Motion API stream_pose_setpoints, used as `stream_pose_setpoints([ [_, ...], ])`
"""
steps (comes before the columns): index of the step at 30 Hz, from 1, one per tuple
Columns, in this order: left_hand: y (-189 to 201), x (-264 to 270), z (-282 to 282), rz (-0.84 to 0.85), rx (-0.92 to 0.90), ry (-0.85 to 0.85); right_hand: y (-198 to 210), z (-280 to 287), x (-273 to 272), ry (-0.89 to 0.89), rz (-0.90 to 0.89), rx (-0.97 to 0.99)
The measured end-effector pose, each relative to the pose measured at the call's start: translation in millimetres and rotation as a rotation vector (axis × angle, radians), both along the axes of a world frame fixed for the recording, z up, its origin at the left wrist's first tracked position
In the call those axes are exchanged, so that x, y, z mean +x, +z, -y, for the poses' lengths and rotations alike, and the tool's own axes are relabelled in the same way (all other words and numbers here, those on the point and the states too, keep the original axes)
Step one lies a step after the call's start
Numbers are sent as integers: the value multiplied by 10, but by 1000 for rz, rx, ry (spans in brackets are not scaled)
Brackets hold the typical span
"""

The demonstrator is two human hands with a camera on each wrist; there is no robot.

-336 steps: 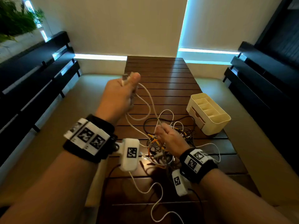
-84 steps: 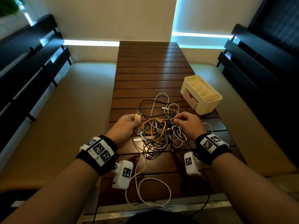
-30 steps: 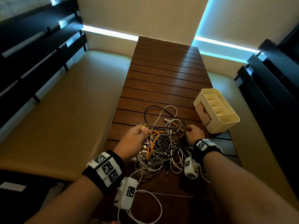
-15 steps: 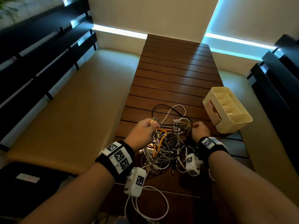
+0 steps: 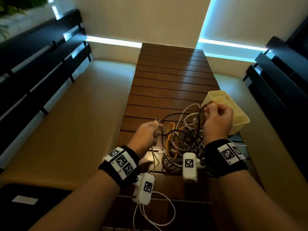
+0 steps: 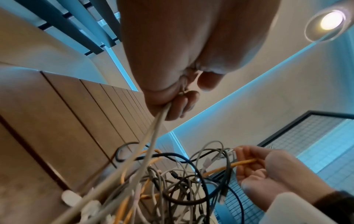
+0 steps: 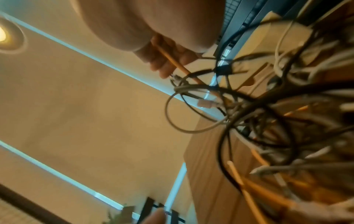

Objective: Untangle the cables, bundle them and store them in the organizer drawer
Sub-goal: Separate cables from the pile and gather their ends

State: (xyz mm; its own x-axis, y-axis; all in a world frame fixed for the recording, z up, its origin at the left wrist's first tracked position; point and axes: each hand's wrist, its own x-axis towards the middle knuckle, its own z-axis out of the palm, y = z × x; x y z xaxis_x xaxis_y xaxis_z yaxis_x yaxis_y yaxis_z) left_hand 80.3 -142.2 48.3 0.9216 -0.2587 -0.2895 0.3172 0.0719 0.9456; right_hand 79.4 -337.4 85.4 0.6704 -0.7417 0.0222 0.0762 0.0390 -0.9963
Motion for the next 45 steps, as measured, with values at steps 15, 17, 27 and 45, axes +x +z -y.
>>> stream_pose_setpoints([
  [15, 375, 74, 41, 0, -110, 19, 263, -180, -278, 669, -344, -200],
  [17, 396, 70, 48, 19, -132, 13, 159, -182, -330, 816, -622, -392],
  [27, 427, 58, -18, 62, -158, 42, 434, -264, -300, 691, 73, 84],
  [45, 597, -259, -82, 308, -213, -193, 322, -715, -740, 863, -77, 54],
])
